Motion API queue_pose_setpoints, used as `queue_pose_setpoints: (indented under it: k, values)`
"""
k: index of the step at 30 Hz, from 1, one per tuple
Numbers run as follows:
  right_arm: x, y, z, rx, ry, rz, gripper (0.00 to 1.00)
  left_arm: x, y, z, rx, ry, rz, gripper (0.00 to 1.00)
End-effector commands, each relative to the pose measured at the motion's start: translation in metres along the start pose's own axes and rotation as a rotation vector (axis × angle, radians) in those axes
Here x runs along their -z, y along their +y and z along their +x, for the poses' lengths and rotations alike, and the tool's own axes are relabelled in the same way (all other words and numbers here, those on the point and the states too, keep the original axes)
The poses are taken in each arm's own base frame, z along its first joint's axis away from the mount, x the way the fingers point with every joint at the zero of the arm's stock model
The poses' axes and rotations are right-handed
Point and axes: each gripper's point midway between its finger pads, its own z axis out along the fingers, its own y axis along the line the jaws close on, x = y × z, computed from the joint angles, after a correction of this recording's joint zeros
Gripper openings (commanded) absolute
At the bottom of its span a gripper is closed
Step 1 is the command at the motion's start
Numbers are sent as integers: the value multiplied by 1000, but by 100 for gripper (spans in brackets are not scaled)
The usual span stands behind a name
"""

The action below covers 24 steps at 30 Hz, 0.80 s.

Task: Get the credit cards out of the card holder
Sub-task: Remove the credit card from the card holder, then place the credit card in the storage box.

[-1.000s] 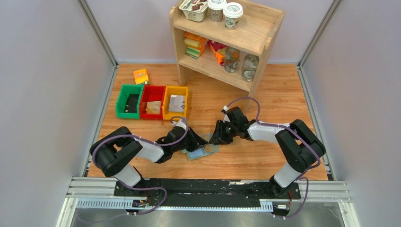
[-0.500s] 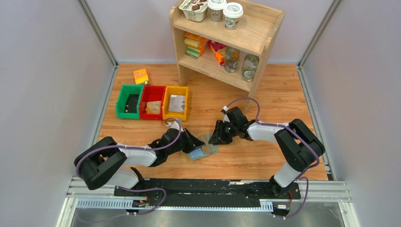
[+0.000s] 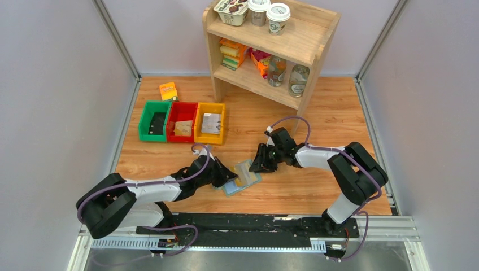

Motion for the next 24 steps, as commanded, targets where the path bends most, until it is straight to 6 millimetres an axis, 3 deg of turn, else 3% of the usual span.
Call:
queue_pose_setpoints:
  k: [1, 5, 11, 16, 24]
  values:
    - [-9, -41, 20, -28, 36, 151, 39, 12, 14, -4, -16, -20, -126, 4]
    - [-8, -36, 17, -14, 26, 138, 39, 31, 38, -14, -52, -68, -263, 1]
    - [-3, -23, 8, 31, 7, 103, 39, 58, 47, -32, -128, -160, -307, 0]
    - [11, -3, -5, 104, -30, 65, 45, 87, 35, -66, -157, -325, -256, 0]
    - [63, 48, -55, 280, -205, 6, 61, 120, 15, -129, -56, -560, -131, 0]
